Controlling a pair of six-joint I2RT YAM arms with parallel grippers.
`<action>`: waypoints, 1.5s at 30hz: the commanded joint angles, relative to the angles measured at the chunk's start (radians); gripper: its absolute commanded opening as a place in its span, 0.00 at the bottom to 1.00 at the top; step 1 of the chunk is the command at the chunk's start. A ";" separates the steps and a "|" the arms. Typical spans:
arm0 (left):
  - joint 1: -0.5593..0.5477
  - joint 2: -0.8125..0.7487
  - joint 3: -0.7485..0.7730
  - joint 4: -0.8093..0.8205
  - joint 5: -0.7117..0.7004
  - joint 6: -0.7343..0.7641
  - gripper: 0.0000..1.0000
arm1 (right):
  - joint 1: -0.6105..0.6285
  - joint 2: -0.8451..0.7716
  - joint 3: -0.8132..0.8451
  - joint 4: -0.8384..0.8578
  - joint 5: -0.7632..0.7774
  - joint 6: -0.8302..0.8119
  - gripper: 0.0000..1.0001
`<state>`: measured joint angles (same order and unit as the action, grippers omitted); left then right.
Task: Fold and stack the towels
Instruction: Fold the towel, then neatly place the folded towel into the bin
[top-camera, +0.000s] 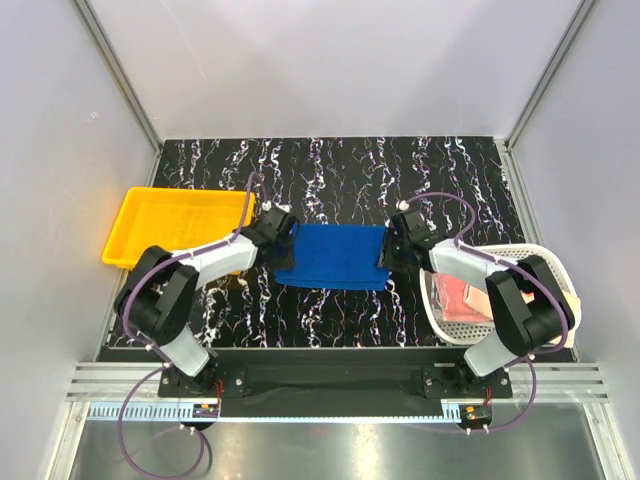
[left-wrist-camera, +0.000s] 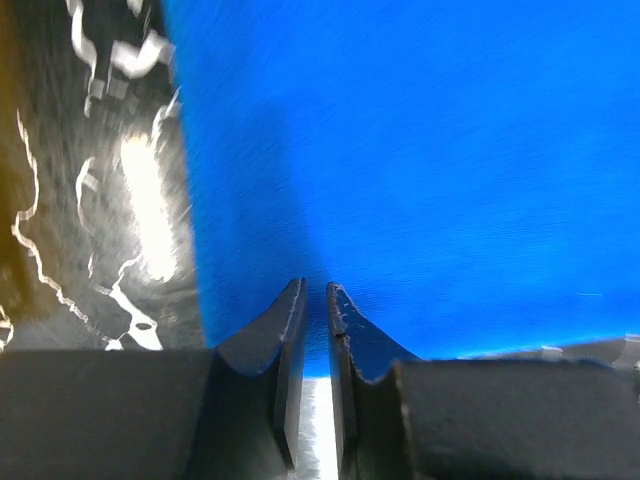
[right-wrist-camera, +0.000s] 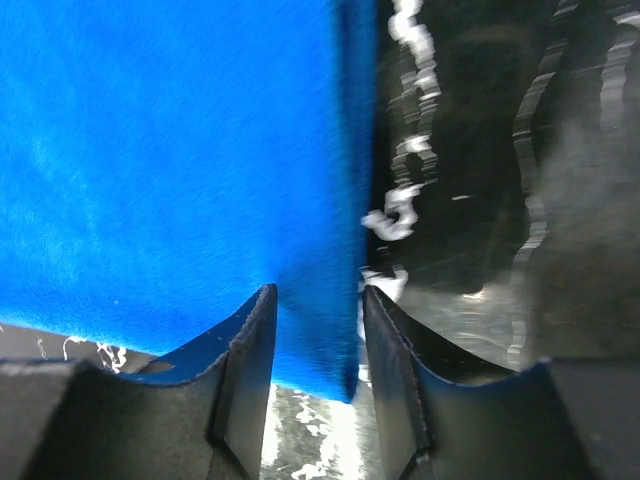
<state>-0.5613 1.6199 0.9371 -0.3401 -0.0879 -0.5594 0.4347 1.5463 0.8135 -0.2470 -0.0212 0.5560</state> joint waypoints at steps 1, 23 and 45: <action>-0.006 0.012 -0.050 0.030 -0.075 -0.036 0.16 | 0.059 0.003 -0.014 0.069 0.053 0.045 0.45; -0.064 -0.236 -0.057 -0.293 -0.300 -0.056 0.22 | 0.219 -0.351 -0.169 -0.060 0.148 0.137 0.65; -0.519 0.483 0.807 -0.539 -0.599 -0.467 0.66 | 0.219 -0.934 0.446 -0.528 0.379 -0.044 0.74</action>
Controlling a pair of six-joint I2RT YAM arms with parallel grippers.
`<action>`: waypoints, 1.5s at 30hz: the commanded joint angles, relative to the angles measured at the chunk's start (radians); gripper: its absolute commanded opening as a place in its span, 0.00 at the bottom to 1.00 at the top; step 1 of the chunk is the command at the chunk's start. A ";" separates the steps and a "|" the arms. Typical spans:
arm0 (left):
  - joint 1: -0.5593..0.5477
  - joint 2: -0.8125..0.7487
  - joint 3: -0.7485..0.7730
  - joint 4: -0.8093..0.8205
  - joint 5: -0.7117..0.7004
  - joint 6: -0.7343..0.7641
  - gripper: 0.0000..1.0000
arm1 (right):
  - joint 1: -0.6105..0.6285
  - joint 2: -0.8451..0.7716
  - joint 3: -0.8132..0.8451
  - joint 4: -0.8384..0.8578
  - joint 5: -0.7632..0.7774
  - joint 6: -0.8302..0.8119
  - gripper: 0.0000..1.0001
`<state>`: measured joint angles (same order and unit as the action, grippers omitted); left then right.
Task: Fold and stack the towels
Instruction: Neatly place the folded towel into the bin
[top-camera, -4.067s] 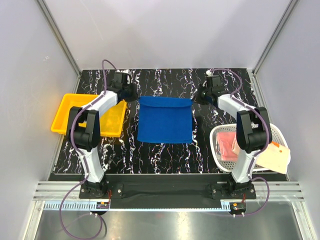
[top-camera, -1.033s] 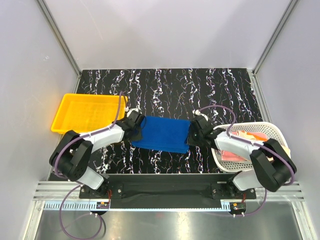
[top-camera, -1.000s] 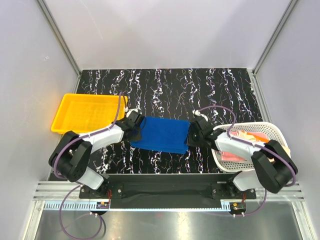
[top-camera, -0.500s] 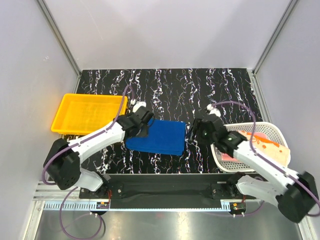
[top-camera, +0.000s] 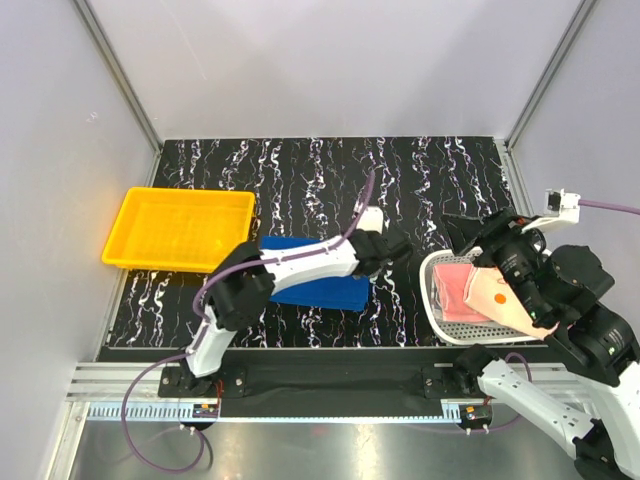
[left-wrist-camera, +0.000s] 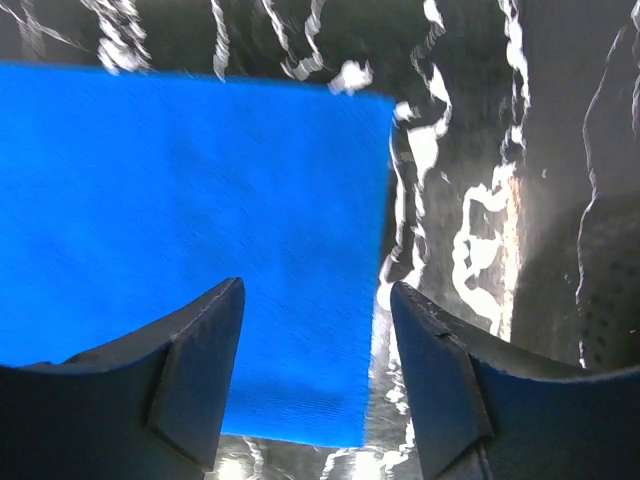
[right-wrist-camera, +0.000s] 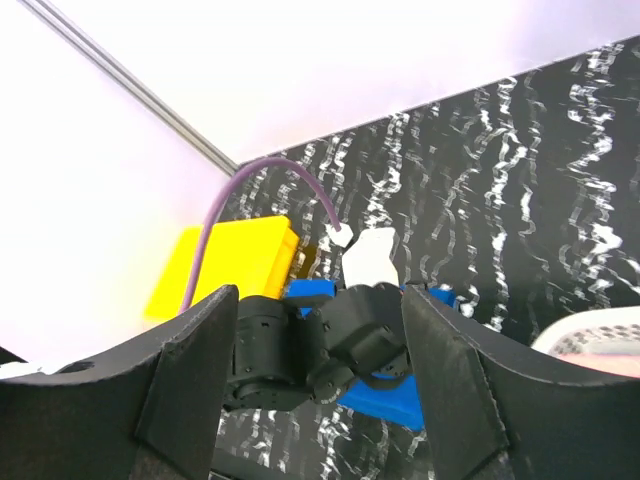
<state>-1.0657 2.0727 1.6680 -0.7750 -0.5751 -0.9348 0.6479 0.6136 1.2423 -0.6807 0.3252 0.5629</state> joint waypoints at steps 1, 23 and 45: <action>-0.014 0.041 0.076 -0.104 -0.112 -0.098 0.66 | 0.006 -0.005 0.020 -0.098 0.028 -0.051 0.73; -0.030 0.050 -0.024 0.068 -0.031 -0.048 0.70 | 0.006 -0.055 0.025 -0.126 0.003 -0.070 0.75; -0.027 0.104 -0.152 0.141 0.119 -0.042 0.00 | 0.007 -0.048 0.042 -0.128 -0.023 -0.080 0.77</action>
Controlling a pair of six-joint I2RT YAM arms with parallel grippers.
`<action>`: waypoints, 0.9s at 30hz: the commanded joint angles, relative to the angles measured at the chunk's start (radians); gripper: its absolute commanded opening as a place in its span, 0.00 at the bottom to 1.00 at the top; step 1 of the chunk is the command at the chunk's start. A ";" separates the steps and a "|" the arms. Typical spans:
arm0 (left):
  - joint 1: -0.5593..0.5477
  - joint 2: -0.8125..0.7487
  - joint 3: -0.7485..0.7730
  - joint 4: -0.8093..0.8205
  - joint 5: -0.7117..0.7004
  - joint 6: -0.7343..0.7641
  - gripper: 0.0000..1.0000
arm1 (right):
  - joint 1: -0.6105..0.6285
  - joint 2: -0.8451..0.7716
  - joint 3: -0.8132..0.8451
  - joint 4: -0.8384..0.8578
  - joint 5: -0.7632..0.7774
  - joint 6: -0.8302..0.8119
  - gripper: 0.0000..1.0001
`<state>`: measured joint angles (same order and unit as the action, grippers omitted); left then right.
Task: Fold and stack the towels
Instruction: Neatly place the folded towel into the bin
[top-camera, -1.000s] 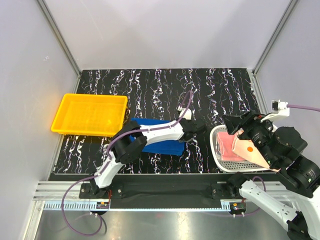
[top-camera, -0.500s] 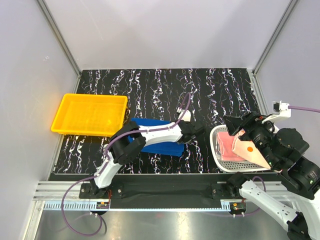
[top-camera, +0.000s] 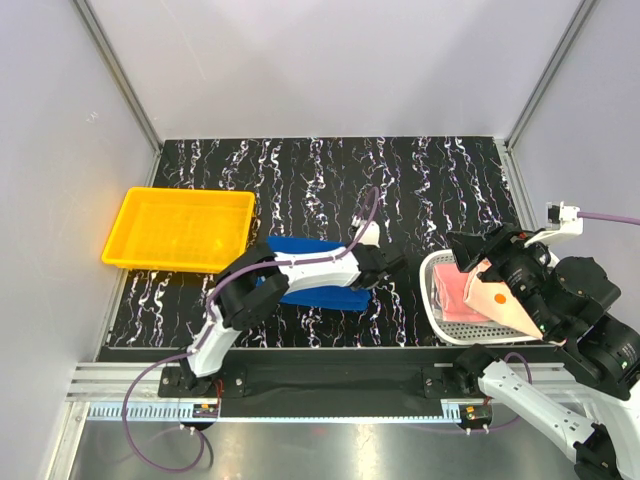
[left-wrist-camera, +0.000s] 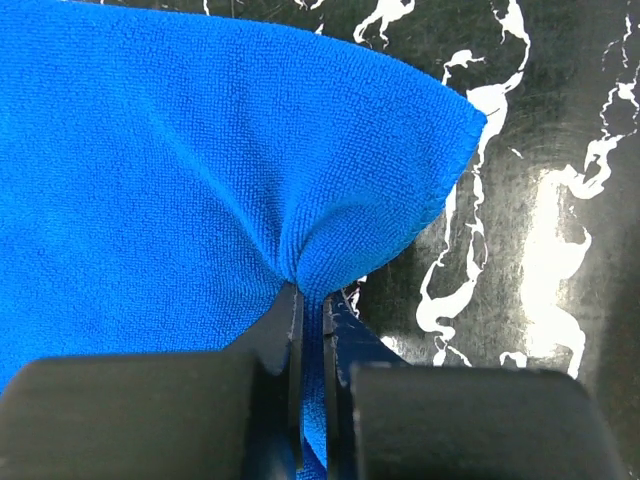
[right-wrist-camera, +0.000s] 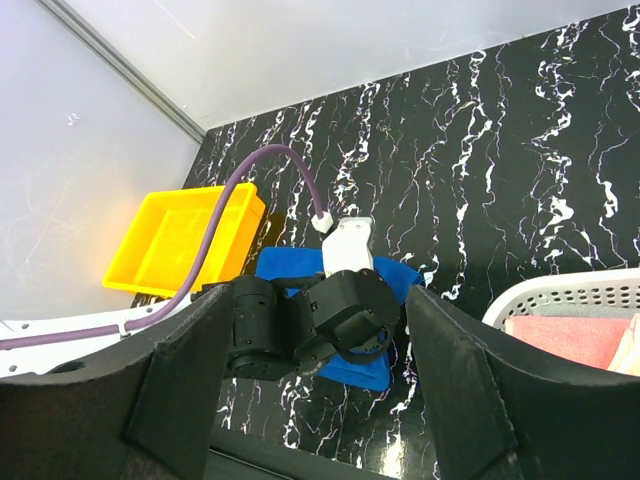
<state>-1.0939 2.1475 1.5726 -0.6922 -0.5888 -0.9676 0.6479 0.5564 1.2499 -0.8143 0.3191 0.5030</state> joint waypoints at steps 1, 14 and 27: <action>0.000 0.014 -0.057 0.075 0.145 -0.005 0.00 | 0.006 0.011 0.039 0.006 -0.018 -0.021 0.77; -0.096 -0.216 0.122 0.244 0.273 -0.068 0.00 | 0.006 -0.001 0.112 0.010 -0.018 -0.064 0.77; -0.152 -0.127 0.388 0.329 0.395 -0.074 0.00 | 0.007 -0.021 0.198 0.018 -0.044 -0.115 0.77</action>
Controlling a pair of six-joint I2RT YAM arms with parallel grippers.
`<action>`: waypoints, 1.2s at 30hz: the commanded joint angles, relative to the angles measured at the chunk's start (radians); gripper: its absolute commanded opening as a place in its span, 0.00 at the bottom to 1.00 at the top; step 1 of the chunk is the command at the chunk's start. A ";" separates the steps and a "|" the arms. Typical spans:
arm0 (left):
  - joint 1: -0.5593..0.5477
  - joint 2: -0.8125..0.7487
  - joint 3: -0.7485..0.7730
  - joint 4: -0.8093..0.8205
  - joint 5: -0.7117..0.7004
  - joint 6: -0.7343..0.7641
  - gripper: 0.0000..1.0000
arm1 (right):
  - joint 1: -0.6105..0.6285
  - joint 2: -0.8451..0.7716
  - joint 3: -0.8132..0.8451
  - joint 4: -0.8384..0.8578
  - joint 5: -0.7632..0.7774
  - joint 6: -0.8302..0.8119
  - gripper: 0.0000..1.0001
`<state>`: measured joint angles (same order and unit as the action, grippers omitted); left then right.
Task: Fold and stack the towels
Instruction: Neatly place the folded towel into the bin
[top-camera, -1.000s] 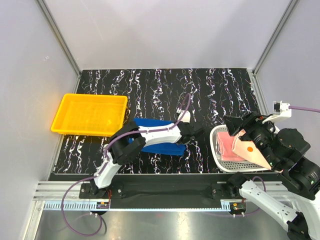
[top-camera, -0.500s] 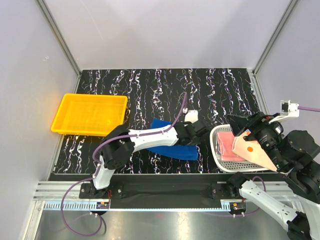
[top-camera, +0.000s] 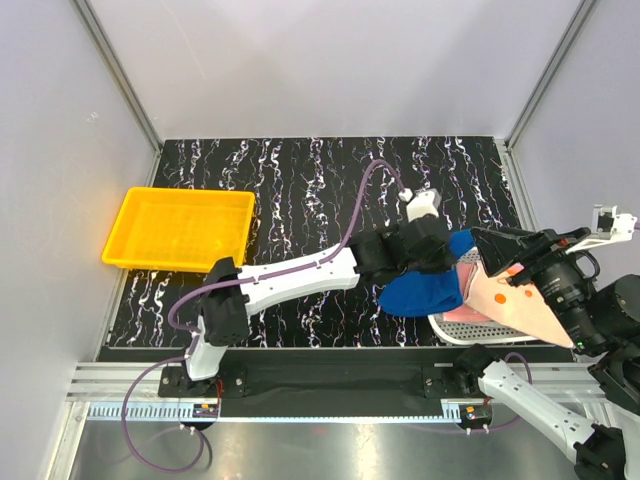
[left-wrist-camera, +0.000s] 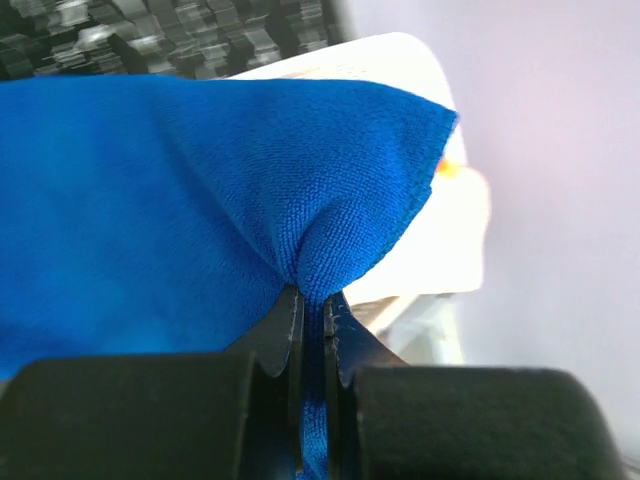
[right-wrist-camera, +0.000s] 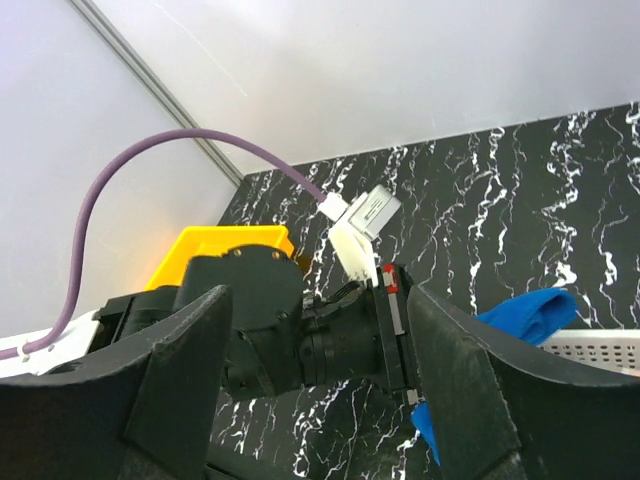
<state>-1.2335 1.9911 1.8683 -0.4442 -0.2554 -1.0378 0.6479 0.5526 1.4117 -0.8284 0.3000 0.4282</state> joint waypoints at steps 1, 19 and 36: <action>-0.014 0.038 0.136 0.079 0.071 -0.001 0.00 | 0.007 -0.026 0.035 0.041 -0.030 -0.043 0.78; -0.034 0.201 0.492 0.064 0.171 0.024 0.00 | 0.006 -0.125 0.039 0.083 -0.064 -0.078 0.79; -0.004 0.354 0.588 0.248 0.383 -0.044 0.00 | 0.006 -0.157 0.036 0.048 -0.053 -0.072 0.79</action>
<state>-1.2526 2.3302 2.4130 -0.3347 0.0311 -1.0546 0.6483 0.4057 1.4326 -0.7830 0.2459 0.3695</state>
